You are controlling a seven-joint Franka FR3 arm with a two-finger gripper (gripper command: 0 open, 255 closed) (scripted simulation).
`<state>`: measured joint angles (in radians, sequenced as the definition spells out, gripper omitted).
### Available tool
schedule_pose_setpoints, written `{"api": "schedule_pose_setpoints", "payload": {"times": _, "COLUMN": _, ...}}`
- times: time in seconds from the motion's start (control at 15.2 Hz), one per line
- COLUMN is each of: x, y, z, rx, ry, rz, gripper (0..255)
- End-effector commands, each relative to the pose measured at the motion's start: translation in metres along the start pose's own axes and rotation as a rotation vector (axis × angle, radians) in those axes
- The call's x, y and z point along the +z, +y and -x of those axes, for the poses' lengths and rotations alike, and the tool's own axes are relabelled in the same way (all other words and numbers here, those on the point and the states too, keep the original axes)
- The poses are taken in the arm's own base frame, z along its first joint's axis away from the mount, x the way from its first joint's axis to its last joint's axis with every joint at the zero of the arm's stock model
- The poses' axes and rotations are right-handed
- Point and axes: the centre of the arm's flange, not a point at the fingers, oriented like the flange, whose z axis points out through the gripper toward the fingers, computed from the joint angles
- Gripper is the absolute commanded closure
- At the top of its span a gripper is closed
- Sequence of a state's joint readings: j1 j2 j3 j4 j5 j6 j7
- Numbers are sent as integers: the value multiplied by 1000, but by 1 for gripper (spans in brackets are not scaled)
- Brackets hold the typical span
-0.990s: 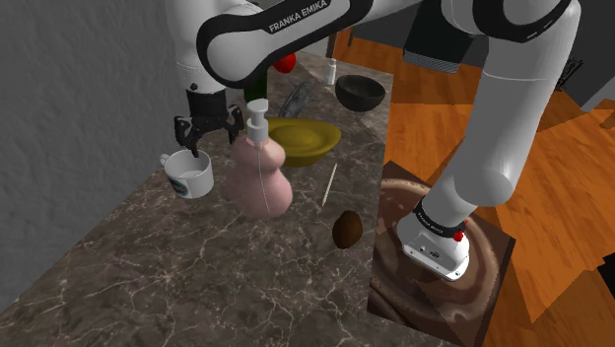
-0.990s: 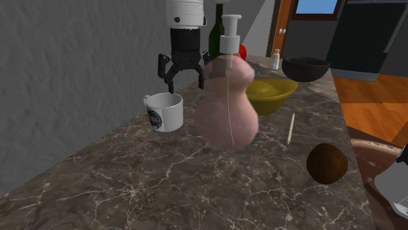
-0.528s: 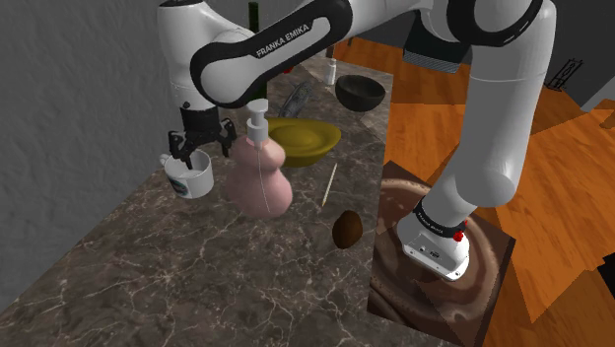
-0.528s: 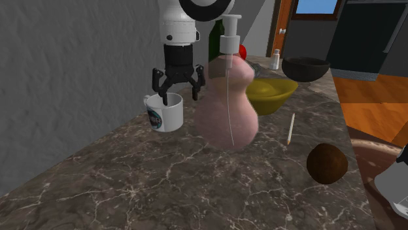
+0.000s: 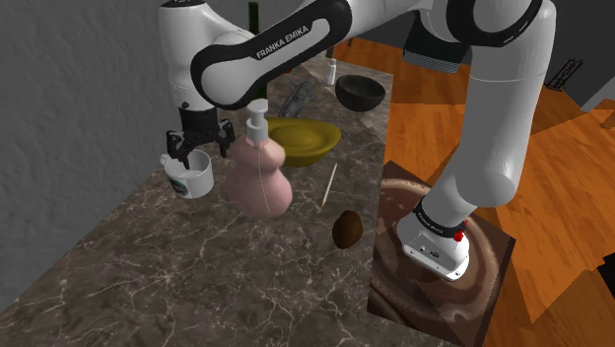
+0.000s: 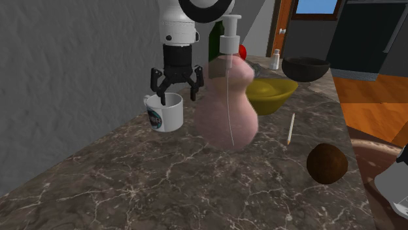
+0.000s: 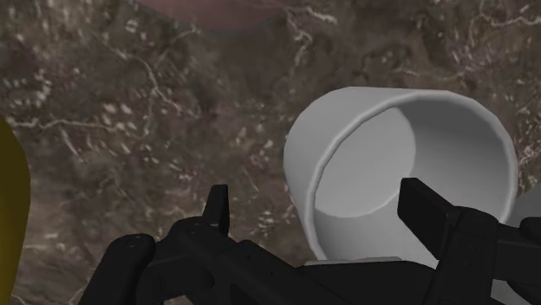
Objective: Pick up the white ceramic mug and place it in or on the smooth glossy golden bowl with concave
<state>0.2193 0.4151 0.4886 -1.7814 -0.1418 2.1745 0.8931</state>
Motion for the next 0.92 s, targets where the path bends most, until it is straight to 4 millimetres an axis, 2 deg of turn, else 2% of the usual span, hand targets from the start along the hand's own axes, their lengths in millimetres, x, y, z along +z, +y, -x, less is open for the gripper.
{"api": "schedule_pose_setpoints", "payload": {"times": 0.0, "x": 13, "y": 2, "z": 1, "rx": -5, "ry": -13, "rz": 21, "gripper": 0}}
{"api": "schedule_pose_setpoints", "payload": {"times": 0.07, "x": 13, "y": 2, "z": 1, "rx": -5, "ry": -13, "rz": 21, "gripper": 255}}
{"api": "schedule_pose_setpoints", "payload": {"times": 0.59, "x": 18, "y": 1, "z": -1, "rx": -5, "ry": -12, "rz": 21, "gripper": 255}}
{"api": "schedule_pose_setpoints", "payload": {"times": 0.86, "x": -3, "y": 1, "z": 1, "rx": -5, "ry": -13, "rz": 21, "gripper": 255}}
